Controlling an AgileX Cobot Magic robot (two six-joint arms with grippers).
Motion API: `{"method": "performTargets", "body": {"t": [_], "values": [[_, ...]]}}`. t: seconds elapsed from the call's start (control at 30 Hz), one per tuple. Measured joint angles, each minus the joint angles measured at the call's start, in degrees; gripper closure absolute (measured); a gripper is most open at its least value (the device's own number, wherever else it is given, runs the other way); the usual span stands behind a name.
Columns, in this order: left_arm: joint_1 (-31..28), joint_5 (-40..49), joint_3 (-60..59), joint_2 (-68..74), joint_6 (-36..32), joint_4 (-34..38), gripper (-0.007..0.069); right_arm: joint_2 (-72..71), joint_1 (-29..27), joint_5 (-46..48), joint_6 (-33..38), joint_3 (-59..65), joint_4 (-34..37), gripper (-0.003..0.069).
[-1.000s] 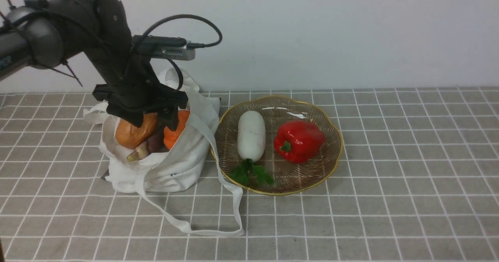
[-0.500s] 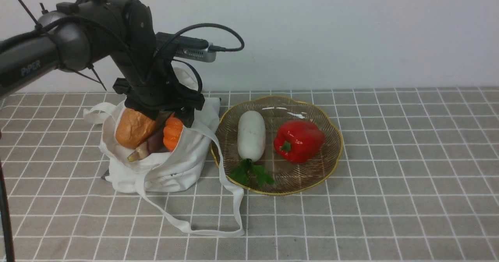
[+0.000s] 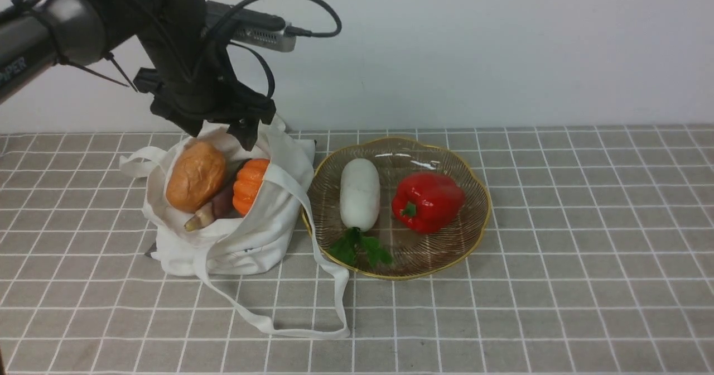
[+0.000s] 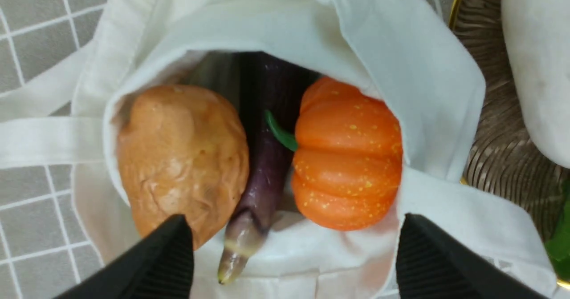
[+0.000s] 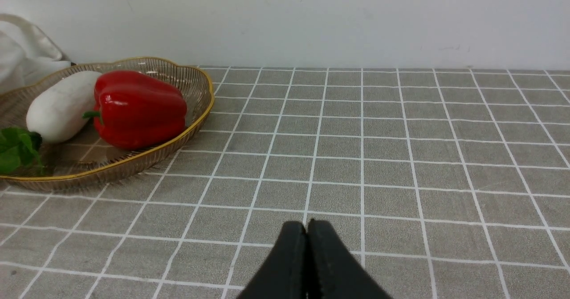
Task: Take vegetables from bag on grey coffee tablecloth place on plate.
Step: 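Reach into the cloth bag and grasp the pumpkin with the left gripper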
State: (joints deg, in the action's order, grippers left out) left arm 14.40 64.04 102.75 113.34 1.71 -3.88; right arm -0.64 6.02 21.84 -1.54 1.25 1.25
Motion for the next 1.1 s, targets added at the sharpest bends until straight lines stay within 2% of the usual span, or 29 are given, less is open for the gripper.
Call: {"method": "performTargets", "body": {"t": [0.3,0.97,1.07,1.1], "values": [[0.0,0.0,0.05,4.82,0.71,0.38,0.0094,0.0,0.0,0.0,0.0,0.0,0.0,0.0674],[0.0,-1.91,0.06,10.48,0.64,7.52,0.0094,0.0,0.0,0.0,0.0,0.0,0.0,0.0674],[0.0,-2.45,0.06,10.6,0.64,7.56,0.0118,0.0,0.0,0.0,0.0,0.0,0.0,0.0674],[0.0,-2.53,0.06,10.6,0.59,7.48,0.0155,0.0,0.0,0.0,0.0,0.0,0.0,0.0674]]}}
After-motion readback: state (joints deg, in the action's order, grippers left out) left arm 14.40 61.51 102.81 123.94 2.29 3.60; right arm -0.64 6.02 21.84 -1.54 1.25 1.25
